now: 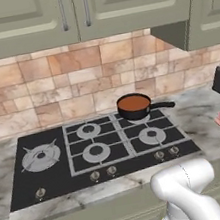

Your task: Retrieve the steak from the fridge and place it on the saucepan with marinade on the stove.

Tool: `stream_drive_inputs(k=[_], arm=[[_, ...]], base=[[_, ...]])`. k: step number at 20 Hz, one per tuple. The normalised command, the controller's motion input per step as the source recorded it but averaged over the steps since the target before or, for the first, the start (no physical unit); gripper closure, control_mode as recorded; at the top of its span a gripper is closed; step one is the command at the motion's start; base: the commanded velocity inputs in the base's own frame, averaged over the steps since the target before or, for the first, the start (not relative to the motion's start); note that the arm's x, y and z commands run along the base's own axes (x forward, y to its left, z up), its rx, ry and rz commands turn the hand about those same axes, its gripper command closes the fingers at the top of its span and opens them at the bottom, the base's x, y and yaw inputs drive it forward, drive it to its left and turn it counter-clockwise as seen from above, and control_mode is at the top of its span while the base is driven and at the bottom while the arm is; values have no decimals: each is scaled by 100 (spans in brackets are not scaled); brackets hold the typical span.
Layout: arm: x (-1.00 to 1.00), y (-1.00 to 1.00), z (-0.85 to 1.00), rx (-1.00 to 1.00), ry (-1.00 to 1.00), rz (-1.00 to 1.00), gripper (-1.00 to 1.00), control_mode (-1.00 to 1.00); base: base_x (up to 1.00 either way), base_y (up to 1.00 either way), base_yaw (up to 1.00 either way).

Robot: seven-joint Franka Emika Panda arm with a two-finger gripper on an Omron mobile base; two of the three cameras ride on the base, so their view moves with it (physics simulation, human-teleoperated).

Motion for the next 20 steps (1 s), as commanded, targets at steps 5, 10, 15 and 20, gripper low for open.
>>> stream_drive_inputs(k=[5,10,15,20], arm=[[0,0,0,0,0,0,100,100],[0,0,0,0,0,0,100,100],[0,0,0,0,0,0,100,100],[17,0,0,0,0,0,100,-100]], base=[[69,-5,19],[33,0,9],[25,0,0],[20,0,0]])
